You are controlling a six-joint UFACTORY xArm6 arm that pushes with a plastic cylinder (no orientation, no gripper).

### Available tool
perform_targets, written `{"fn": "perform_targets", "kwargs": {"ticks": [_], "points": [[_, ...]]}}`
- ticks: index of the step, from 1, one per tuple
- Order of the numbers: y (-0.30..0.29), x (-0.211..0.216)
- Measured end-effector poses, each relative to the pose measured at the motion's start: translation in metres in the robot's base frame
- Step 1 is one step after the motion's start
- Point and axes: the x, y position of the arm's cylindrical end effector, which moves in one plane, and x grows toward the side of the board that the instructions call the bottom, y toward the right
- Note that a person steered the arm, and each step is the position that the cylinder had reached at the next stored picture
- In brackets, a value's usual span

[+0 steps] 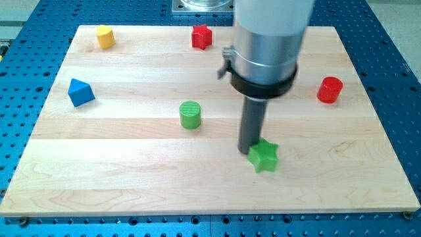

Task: Locate the green star at the bottom right side of the board

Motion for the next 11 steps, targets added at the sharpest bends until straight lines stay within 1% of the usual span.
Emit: {"fn": "perform_targets", "kwargs": {"ticks": [1, 2, 3, 4, 5, 6, 7, 9, 11], "points": [[0.025, 0.014], [-0.002, 0.021], [-0.012, 0.06], [0.019, 0.067], [0.031, 0.058], [0.013, 0.041], [0.01, 0.027], [0.088, 0.027], [0.118, 0.029]]}}
